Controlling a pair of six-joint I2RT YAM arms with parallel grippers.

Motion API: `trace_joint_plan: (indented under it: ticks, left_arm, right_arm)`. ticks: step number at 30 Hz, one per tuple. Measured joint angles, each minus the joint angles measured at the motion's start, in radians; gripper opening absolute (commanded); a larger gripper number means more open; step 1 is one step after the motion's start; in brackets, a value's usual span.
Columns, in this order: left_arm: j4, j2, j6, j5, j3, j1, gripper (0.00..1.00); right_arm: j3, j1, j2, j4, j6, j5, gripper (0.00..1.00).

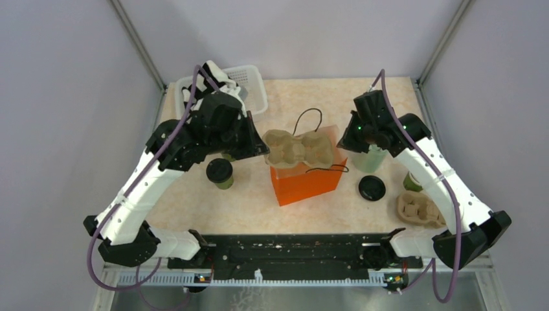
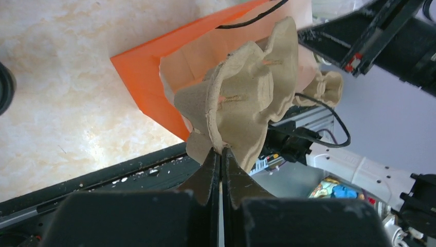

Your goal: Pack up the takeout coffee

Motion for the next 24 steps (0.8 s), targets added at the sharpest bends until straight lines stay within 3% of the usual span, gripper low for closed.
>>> trace_joint_plan:
  ticks: [5,12,24]
  left_arm:
    - [0.008,0.026,-0.050,-0.118,0.003,-0.117,0.00]
    - [0.012,0.032,-0.117,-0.257,0.003,-0.140,0.00]
    - [0.138,0.026,-0.137,-0.257,-0.084,-0.150,0.00]
  right_arm:
    - [-0.003,0.000,0.000,0.004,0.026,0.012,0.00]
    - [-0.028,0.001,-0.026,0.011,0.070,0.030,0.00]
    - [-0.132,0.004,-0.114,0.058,0.238,0.054,0.00]
